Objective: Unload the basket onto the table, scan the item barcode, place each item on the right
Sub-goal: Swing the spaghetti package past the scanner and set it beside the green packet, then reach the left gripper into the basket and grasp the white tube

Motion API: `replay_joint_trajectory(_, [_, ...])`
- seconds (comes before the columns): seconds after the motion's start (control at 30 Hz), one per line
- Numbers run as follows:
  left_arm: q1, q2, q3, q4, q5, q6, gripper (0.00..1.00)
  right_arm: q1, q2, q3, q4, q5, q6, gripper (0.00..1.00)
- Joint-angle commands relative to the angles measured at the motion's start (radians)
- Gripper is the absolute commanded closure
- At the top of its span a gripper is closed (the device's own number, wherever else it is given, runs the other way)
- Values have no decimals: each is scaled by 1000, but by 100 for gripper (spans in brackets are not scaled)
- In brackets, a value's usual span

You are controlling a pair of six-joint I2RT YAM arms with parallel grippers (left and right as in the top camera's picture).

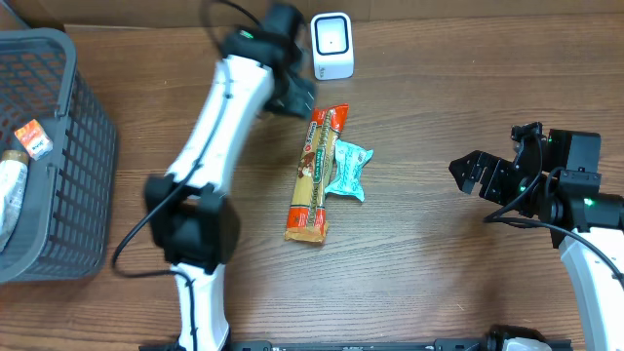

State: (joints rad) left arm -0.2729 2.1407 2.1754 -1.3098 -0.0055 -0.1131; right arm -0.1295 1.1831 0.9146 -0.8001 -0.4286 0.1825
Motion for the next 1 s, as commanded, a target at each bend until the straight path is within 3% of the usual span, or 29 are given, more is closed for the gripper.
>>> replay_joint_trajectory(0.0, [121, -205, 236, -51, -111, -51, 0, 1, -1, 28, 5, 9, -5, 0])
replay_joint_trajectory(0.2, [426, -358, 373, -107, -143, -52, 0, 1, -1, 28, 5, 9, -5, 0])
replay_joint_trajectory(0.37, [809, -390, 365, -209, -154, -148, 0, 1, -1, 28, 7, 9, -5, 0])
replay_joint_trajectory(0.5, [1056, -364, 273, -188, -127, -205, 7, 1, -1, 28, 13, 9, -5, 0])
replay_joint_trajectory(0.6, [1133, -334, 173, -143, -80, -196, 12, 1, -1, 28, 16, 12, -9, 0])
replay_joint_trajectory(0.8, [1146, -309, -128, 82, -101, -78, 18, 1, -1, 28, 11, 60, -9, 0])
replay_joint_trajectory(0.97, [1142, -309, -353, 320, -117, 158, 18, 1, -1, 28, 12, 61, -8, 0])
